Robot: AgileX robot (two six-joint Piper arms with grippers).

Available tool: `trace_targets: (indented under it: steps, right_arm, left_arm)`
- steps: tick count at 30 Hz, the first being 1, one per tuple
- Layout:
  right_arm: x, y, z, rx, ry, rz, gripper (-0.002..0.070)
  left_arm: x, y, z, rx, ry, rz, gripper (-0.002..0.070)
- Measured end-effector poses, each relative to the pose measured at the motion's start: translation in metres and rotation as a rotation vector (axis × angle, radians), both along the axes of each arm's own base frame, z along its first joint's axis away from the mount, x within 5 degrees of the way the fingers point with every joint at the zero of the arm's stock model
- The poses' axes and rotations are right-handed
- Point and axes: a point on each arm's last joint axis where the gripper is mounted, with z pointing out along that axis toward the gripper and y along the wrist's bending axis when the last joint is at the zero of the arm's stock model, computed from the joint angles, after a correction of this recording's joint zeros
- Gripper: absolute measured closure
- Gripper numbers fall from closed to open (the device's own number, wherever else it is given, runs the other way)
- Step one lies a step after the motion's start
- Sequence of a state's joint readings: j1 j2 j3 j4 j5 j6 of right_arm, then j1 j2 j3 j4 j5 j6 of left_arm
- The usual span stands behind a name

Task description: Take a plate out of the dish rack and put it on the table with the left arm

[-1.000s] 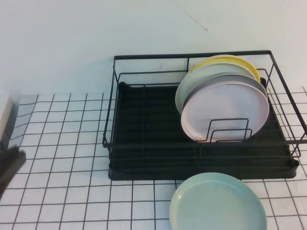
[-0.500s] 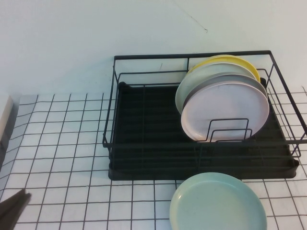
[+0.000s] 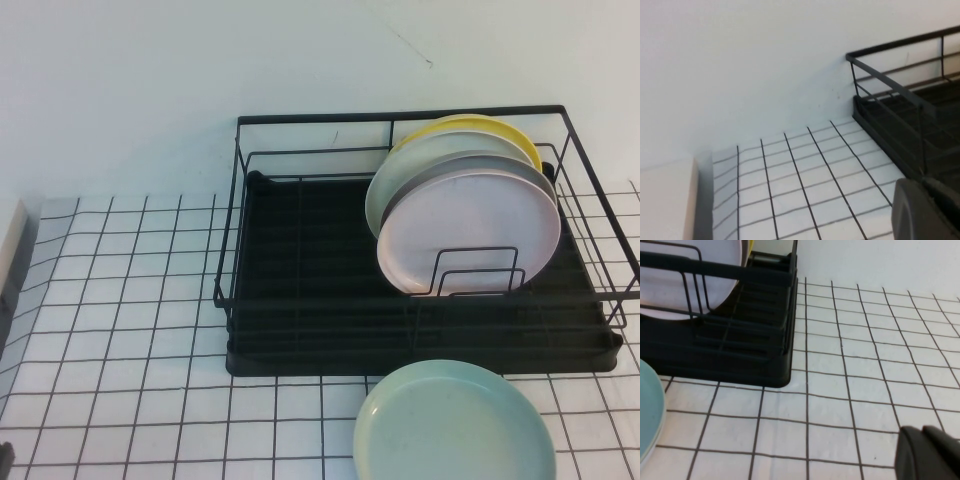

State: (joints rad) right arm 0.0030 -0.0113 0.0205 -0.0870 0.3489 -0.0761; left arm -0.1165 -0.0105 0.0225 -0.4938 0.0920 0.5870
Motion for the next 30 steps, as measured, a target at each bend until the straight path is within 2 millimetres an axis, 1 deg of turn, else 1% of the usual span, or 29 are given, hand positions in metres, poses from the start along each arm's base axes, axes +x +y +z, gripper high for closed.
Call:
trace_targets:
  steps: [7,16,30]
  right_arm:
    - [0.000,0.000,0.000,0.000,0.000,0.000,0.0678]
    - [0.000,0.000,0.000,0.000,0.000,0.000,0.0678]
    - [0.000,0.000,0.000,0.000,0.000,0.000,0.0678]
  left_arm:
    - [-0.001,-0.003,-0.007,-0.015,0.077,-0.035,0.0678]
    - [-0.003,0.003,-0.019,-0.079,0.235,0.045,0.0678]
    - [-0.003,0.004,-0.020,-0.071,0.241,0.053,0.0678]
